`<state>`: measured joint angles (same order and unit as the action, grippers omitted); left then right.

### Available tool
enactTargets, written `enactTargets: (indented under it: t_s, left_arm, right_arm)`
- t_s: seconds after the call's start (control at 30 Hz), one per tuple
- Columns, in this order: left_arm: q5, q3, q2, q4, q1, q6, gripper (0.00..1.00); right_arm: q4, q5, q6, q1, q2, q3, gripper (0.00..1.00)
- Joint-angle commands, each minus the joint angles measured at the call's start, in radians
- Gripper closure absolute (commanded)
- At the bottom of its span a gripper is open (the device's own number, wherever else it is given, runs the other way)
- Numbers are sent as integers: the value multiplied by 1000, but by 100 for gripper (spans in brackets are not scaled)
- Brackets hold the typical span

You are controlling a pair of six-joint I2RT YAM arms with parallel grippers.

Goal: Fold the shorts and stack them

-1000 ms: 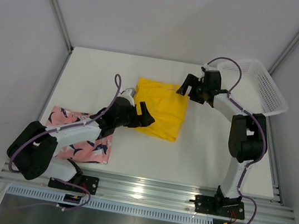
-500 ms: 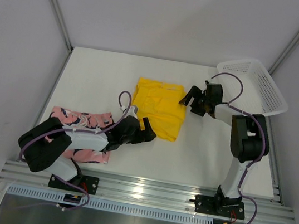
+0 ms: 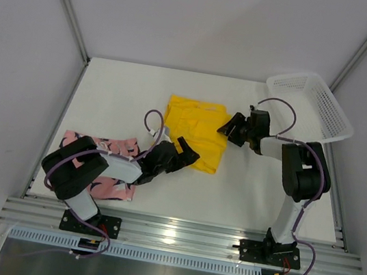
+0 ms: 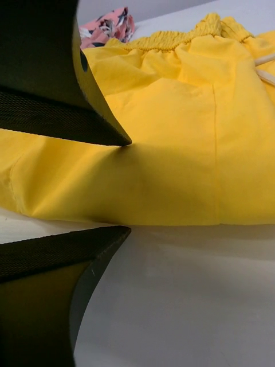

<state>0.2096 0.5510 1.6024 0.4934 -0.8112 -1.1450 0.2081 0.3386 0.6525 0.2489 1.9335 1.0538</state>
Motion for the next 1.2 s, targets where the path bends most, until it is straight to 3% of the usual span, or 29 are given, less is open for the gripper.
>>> enactTargets:
  t_s: [0.0,0.2,0.43,0.57,0.63,0.73,0.8,1.0,1.17]
  left_arm:
    - [31,23,54,22,-2,-38,1]
    - [71,0,106,85,-2,-82,7]
    - [128,26,119,93,1,-26,33]
    - [71,73,133,56,30,28,60]
    - [31,76,152,79,55,39,69]
    - [-19,66,174,141,73,68,92]
    - [-62,61,185,183,78,99,100]
    - [-231,131,188,101,78,330,100]
    - [-340,146,124,-56,47,517,100]
  right_arm:
    - [82,4,52,12,-30,-55,40]
    - [116,-45,65,29,-71,-112,54]
    - [159,-105,96,73,-123,-193,66]
    - [149,-128,95,96,-137,-215,64]
    - [148,-148,93,104,-169,-235,60]
    - [146,-174,87,102,-235,-281,59]
    - [123,-179,73,102,-274,-304,59]
    - [-54,-239,1,92,-441,-304,52]
    - [-206,-167,-79,40,-485,-249,45]
